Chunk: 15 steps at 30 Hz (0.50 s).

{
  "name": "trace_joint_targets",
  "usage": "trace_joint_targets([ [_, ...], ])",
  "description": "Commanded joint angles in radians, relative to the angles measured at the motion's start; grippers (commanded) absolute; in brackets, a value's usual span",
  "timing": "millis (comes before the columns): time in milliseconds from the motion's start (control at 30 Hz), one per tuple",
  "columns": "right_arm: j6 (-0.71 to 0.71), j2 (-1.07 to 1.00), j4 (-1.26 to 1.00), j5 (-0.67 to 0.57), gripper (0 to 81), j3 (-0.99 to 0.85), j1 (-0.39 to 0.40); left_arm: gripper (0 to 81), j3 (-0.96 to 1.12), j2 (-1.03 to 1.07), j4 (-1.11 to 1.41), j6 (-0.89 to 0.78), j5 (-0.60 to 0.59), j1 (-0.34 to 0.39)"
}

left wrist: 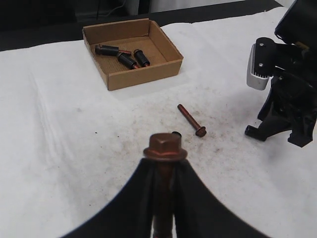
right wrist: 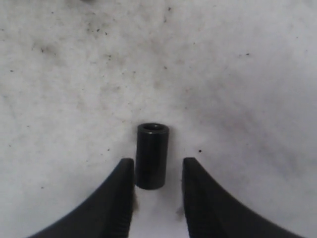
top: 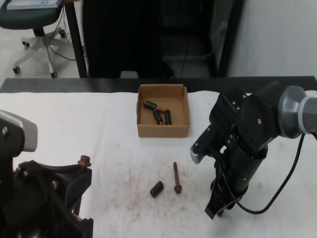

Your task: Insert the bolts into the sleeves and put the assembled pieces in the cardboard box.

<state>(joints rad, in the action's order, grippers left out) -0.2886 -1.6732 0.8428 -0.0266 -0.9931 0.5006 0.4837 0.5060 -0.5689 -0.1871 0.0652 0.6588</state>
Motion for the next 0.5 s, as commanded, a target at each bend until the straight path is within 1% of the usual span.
trace_joint_targets([
  [0,-0.004,-0.006,-0.008,-0.010,31.8,0.002,-0.003,0.2,0.005,-0.005,0.012,-0.008,0.001,-0.002],
  [233,0.024,-0.043,-0.006,-0.059,31.8,0.002,0.005,0.2,0.005,-0.005,0.012,-0.008,0.001,-0.002],
  [467,0.027,-0.048,-0.017,-0.055,31.8,0.002,0.008,0.2,0.005,-0.005,0.012,-0.008,0.001,-0.002],
])
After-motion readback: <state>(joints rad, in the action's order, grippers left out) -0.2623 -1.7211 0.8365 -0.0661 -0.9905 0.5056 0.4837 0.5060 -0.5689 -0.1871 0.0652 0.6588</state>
